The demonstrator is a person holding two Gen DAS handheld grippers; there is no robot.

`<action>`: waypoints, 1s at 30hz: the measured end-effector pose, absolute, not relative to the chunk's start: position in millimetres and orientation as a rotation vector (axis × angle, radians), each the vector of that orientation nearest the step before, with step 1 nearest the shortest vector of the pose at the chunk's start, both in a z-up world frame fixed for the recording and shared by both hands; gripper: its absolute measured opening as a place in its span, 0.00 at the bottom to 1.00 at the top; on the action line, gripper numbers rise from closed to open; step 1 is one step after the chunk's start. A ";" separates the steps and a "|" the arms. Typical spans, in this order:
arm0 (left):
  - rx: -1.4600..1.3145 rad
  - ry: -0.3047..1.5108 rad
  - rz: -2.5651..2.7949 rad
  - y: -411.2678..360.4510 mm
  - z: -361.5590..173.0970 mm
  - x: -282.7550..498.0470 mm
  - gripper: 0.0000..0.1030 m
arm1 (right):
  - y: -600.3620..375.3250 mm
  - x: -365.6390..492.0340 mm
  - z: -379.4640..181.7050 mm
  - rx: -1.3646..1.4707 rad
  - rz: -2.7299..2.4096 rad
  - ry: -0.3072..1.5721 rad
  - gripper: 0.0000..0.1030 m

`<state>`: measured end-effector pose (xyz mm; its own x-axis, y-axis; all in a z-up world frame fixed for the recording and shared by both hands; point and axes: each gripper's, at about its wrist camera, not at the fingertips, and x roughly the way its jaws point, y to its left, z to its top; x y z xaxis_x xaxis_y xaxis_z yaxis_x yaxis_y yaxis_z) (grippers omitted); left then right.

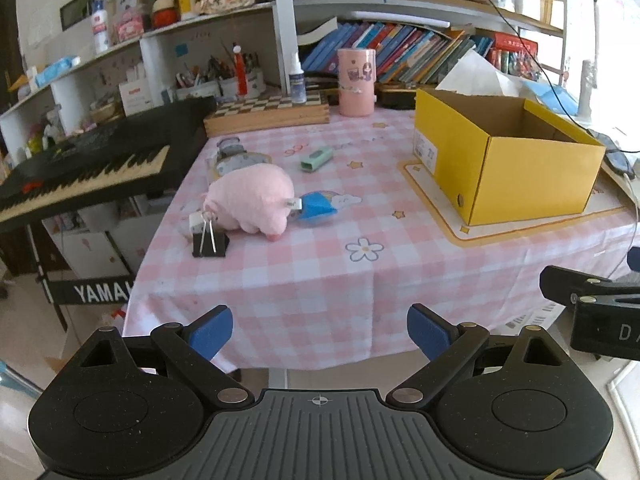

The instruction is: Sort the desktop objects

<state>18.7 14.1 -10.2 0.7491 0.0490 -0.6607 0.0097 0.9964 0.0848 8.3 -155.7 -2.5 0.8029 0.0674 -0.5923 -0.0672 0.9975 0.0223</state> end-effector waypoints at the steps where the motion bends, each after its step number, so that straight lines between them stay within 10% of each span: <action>1: 0.091 0.728 0.023 13.3 -10.5 18.9 0.93 | -155.4 7.9 -1.8 -0.004 0.070 0.631 1.00; 18: 0.093 0.738 -0.012 21.5 -9.9 13.5 0.93 | -141.4 0.8 1.1 -0.021 0.114 0.620 1.00; 30: 0.019 0.761 0.007 49.2 -9.7 9.2 0.93 | -114.8 3.7 4.8 -0.047 0.225 0.642 0.82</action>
<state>9.2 49.2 -9.7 0.7239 0.0134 -0.6898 0.0007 0.9998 0.0202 3.7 -114.8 4.8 0.7777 0.1933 -0.5982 -0.2225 0.9746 0.0256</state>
